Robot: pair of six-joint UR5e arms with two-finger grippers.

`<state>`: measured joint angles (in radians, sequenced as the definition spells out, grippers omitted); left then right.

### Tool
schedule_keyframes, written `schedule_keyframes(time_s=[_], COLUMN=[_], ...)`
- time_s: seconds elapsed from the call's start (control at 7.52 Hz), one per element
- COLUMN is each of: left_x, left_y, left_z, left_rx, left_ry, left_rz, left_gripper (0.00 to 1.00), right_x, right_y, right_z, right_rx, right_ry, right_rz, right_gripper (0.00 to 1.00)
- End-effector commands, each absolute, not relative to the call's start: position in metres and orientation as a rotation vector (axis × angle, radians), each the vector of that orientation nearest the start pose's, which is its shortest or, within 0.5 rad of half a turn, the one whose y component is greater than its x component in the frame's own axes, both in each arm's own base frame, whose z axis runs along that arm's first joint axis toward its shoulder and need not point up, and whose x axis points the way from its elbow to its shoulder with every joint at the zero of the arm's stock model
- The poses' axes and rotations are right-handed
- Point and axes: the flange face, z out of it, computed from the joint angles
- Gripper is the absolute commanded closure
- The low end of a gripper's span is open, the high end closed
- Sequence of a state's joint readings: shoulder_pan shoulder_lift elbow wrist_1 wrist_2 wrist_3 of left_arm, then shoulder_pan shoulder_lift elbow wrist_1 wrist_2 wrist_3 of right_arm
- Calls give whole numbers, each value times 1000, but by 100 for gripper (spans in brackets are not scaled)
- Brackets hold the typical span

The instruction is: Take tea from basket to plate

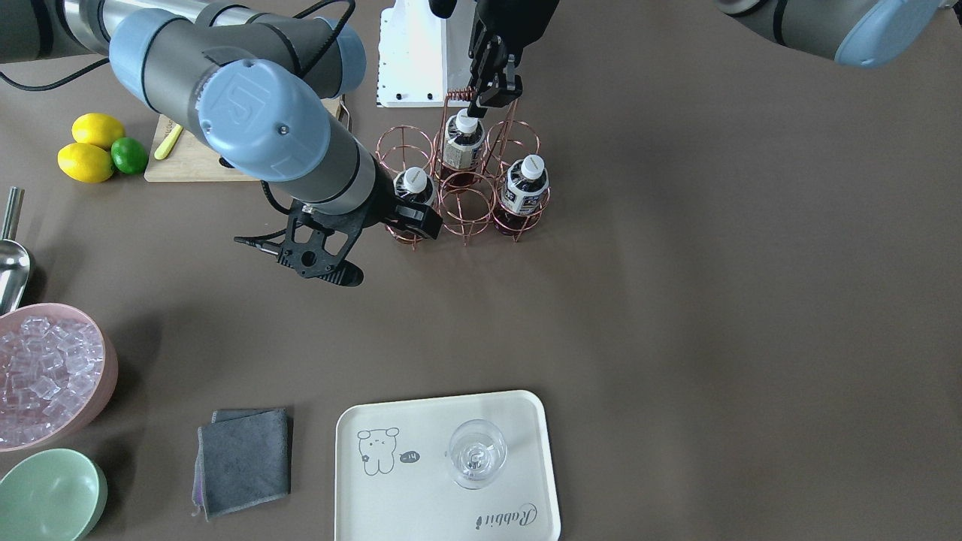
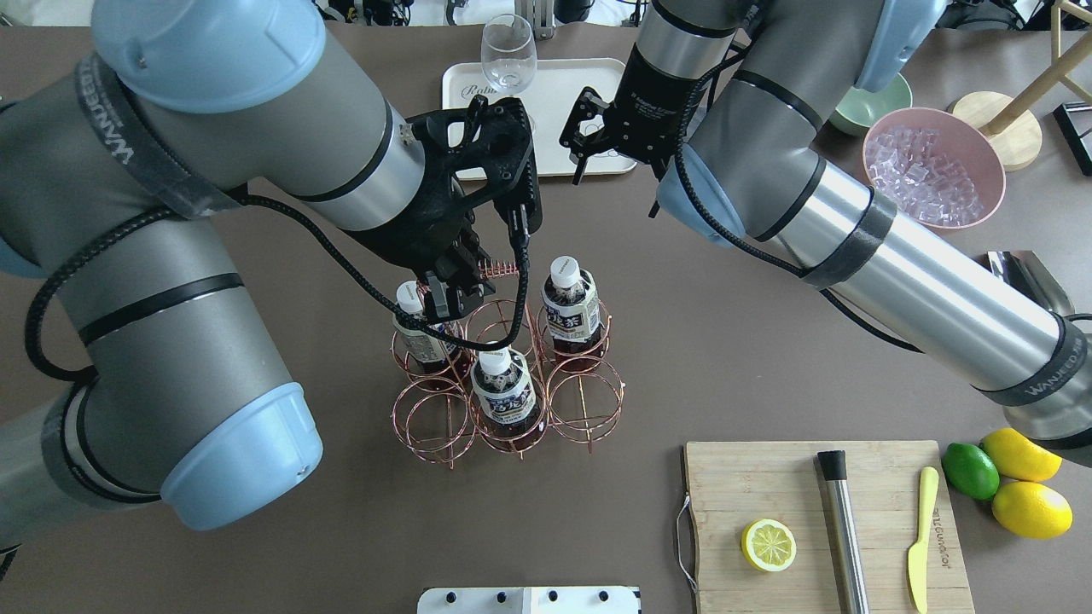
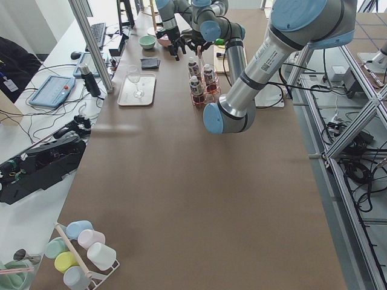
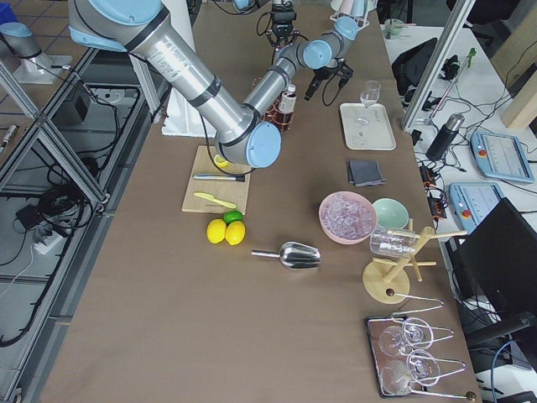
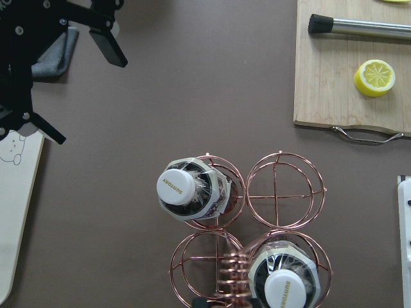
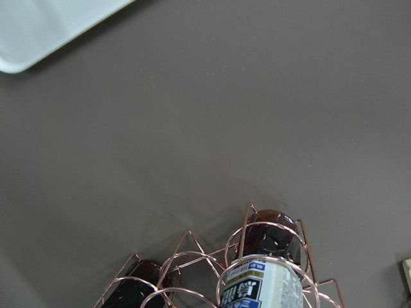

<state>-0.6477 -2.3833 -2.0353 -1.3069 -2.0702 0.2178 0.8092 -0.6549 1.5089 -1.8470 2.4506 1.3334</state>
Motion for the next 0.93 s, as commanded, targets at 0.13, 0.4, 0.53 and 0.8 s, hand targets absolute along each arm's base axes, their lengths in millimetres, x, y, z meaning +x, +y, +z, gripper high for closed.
schedule_keyframes(time_s=[0.13, 0.4, 0.53, 0.8], left_x=[386, 386, 386, 384], left_y=[-399, -399, -399, -399], left_z=[41, 41, 40, 39], left_rx=[834, 834, 835, 840], left_ry=[830, 831, 832, 831], left_rz=[1270, 1270, 1270, 1270], left_gripper=[100, 100, 100, 100], right_x=[-470, -475, -477, -476], right_y=[-533, -529, -524, -508], right_z=[118, 120, 117, 112], right_rx=[-523, -536, -542, -555], right_ry=[-842, -827, -822, -802], right_rz=[261, 260, 255, 244], right_gripper=[17, 35, 39, 39])
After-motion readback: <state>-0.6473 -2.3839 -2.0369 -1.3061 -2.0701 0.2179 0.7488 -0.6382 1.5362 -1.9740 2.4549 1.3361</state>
